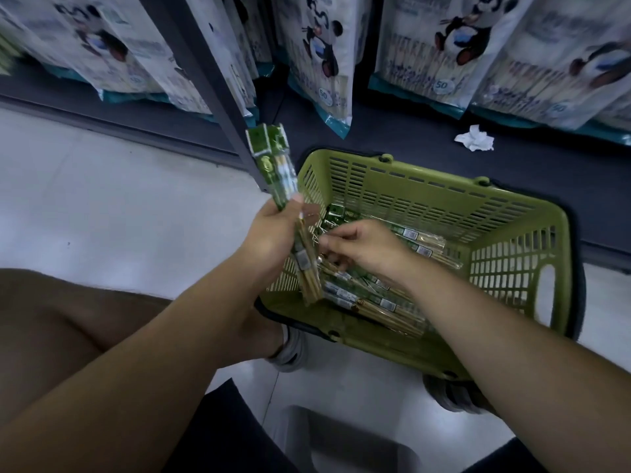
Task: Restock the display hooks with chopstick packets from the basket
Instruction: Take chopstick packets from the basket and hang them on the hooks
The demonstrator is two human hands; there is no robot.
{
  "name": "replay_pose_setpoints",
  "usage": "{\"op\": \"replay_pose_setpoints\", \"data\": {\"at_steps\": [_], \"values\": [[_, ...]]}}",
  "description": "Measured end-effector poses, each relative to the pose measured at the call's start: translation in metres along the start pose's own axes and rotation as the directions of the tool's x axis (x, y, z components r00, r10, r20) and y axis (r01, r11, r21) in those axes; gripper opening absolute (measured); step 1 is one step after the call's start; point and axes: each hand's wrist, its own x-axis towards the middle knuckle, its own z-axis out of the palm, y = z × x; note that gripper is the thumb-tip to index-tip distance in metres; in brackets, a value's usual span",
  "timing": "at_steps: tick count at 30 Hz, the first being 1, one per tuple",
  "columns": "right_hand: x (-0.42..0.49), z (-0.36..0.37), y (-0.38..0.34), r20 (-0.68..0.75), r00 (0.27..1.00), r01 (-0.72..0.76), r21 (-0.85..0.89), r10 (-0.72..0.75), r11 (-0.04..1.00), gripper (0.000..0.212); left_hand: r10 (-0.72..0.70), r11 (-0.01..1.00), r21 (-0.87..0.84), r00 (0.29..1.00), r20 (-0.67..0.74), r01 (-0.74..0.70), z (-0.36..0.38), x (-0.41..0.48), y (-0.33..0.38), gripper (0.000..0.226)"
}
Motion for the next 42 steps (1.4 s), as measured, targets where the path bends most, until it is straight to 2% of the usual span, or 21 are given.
{"op": "replay_pose_setpoints", "data": {"at_steps": [2,4,7,10,16,20,24,28,32,36,42], "values": [[0.001,-0.01,0.035,-0.065,0.996,-0.071,-0.223,0.058,0.972,0.006,0.035,0.999,-0.017,0.999,-0.018,-0.036,-0.01,0.004,0.005,0.018],[0.001,-0.019,0.077,-0.148,0.981,-0.177,-0.442,0.123,0.879,0.015,0.08,0.997,-0.012,0.997,-0.012,-0.08,-0.019,0.007,0.008,0.023],[-0.001,-0.023,0.126,-0.191,0.961,-0.276,-0.593,0.201,0.756,0.035,0.123,0.991,0.054,0.992,0.024,-0.124,-0.023,0.011,0.008,0.025],[0.0,-0.018,0.151,-0.147,0.959,-0.272,-0.727,0.244,0.63,0.049,0.117,0.99,0.074,0.993,0.031,-0.119,-0.021,0.013,0.003,0.024],[0.011,-0.016,0.155,-0.123,0.97,-0.22,-0.815,0.211,0.537,0.037,0.066,0.997,0.024,0.997,0.037,-0.067,-0.018,0.015,-0.001,0.016],[0.01,-0.017,0.156,-0.121,0.974,-0.206,-0.824,0.191,0.528,0.026,0.042,0.999,-0.023,0.999,0.032,-0.041,-0.018,0.017,0.0,0.012],[0.007,-0.014,0.158,-0.132,0.974,-0.211,-0.825,0.183,0.525,0.02,0.048,0.999,0.0,0.998,0.039,-0.048,-0.016,0.016,-0.003,0.01],[0.006,-0.014,0.155,-0.115,0.973,-0.208,-0.81,0.199,0.548,0.034,0.052,0.999,-0.012,0.998,0.029,-0.051,-0.017,0.016,-0.004,0.009],[0.005,-0.014,0.154,-0.115,0.972,-0.208,-0.826,0.204,0.523,0.028,0.052,0.999,-0.008,0.998,0.024,-0.052,-0.016,0.016,-0.005,0.008],[0.003,-0.012,0.152,-0.081,0.97,-0.192,-0.836,0.231,0.514,0.035,0.056,0.998,-0.006,0.998,0.02,-0.056,-0.016,0.017,-0.005,0.008],[0.008,-0.012,0.155,-0.04,0.966,-0.175,-0.826,0.254,0.535,0.024,0.069,0.998,-0.008,0.997,0.022,-0.069,-0.016,0.017,-0.006,0.008]]}}
